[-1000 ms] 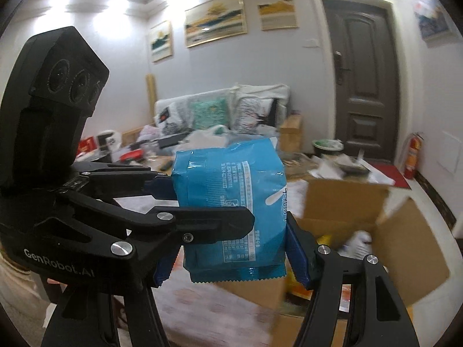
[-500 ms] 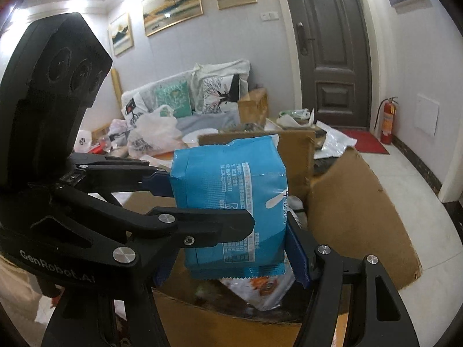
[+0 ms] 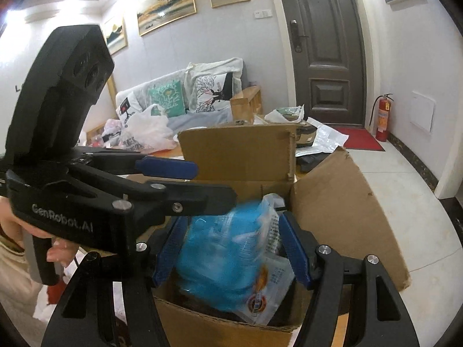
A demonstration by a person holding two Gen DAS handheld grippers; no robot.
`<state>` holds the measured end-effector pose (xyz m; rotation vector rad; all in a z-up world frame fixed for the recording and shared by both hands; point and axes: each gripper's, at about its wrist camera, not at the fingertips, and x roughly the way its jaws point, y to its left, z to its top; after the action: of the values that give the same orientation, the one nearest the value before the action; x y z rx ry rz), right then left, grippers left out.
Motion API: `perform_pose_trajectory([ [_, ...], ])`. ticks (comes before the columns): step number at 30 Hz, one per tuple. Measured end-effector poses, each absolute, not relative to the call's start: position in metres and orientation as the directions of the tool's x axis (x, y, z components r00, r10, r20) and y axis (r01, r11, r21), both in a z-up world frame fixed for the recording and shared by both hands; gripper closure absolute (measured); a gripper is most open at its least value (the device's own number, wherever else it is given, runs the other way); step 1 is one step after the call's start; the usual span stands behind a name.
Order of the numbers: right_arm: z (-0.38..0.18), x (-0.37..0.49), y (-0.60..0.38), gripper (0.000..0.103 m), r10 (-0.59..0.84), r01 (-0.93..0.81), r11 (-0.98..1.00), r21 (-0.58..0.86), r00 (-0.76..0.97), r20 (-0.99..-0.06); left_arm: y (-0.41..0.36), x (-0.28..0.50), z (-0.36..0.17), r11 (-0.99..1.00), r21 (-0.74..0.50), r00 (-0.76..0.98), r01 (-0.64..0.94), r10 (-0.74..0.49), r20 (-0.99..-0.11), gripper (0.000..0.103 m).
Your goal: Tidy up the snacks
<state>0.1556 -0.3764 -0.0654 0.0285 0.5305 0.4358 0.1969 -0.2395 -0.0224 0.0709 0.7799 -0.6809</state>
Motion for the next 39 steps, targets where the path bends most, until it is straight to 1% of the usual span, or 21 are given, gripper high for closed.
perform_pose_trajectory([
  [7,-0.063,0.151,-0.369,0.041,0.403,-0.398,0.909,0.122,0.769,-0.497,-0.226,0.182,-0.01,0.795,-0.172,0.543,0.582,-0.537,-0.646,0.033],
  [9,-0.06,0.147,-0.365,0.041,0.403,-0.403,0.908,0.115,0.767,-0.5,-0.219,0.177,-0.004,0.799,-0.169,0.558,0.578,-0.537,-0.632,0.028],
  [13,-0.052,0.137,-0.353,0.041,0.406,-0.416,0.904,0.099,0.766,-0.498,-0.199,0.16,0.007,0.823,-0.151,0.605,0.547,-0.514,-0.608,0.022],
  [14,-0.051,0.134,-0.35,0.04,0.406,-0.417,0.904,0.093,0.768,-0.496,-0.194,0.156,0.01,0.832,-0.142,0.619,0.537,-0.503,-0.603,0.02],
  [17,-0.042,0.124,-0.336,0.032,0.405,-0.427,0.901,0.074,0.772,-0.49,-0.174,0.141,0.018,0.852,-0.126,0.655,0.508,-0.477,-0.586,0.017],
  [21,-0.032,0.112,-0.312,0.031,0.414,-0.451,0.891,0.046,0.768,-0.489,-0.14,0.121,0.027,0.876,-0.121,0.701,0.466,-0.449,-0.553,0.01],
  [24,-0.025,0.103,-0.286,0.031,0.437,-0.484,0.874,0.034,0.754,-0.491,-0.104,0.105,0.028,0.898,-0.132,0.733,0.42,-0.422,-0.534,0.01],
  [31,-0.022,0.094,-0.217,0.031,0.522,-0.598,0.801,0.019,0.683,-0.511,-0.015,0.075,0.014,0.941,-0.17,0.781,0.294,-0.339,-0.525,0.01],
  [36,-0.032,0.093,-0.158,0.031,0.547,-0.671,0.741,-0.017,0.618,-0.564,0.04,0.065,-0.013,0.957,-0.203,0.784,0.208,-0.287,-0.551,0.01],
  [39,-0.044,0.099,-0.124,0.031,0.546,-0.701,0.713,-0.026,0.577,-0.607,0.069,0.065,-0.035,0.963,-0.217,0.772,0.162,-0.26,-0.58,0.01],
])
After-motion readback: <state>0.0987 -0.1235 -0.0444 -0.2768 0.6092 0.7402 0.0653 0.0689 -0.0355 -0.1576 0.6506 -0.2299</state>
